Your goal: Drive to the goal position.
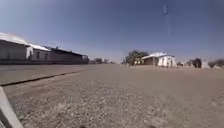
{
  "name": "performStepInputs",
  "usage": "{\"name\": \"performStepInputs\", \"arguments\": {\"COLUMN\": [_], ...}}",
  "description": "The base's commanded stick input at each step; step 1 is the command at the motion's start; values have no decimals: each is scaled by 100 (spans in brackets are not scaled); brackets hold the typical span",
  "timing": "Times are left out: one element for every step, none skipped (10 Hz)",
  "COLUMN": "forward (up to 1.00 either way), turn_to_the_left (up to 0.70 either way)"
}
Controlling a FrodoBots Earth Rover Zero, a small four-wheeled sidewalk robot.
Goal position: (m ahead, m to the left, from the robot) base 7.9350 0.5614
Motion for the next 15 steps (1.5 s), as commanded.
{"name": "performStepInputs", "arguments": {"forward": [70, 70, 70, 70, 70, 70, 70, 70, 70, 70, 70, 70, 70, 70, 70], "turn_to_the_left": [0, 0, 0, 0, 0, 0, 0, 0, 0, 0, 0, 0, 0, 0, 0]}}
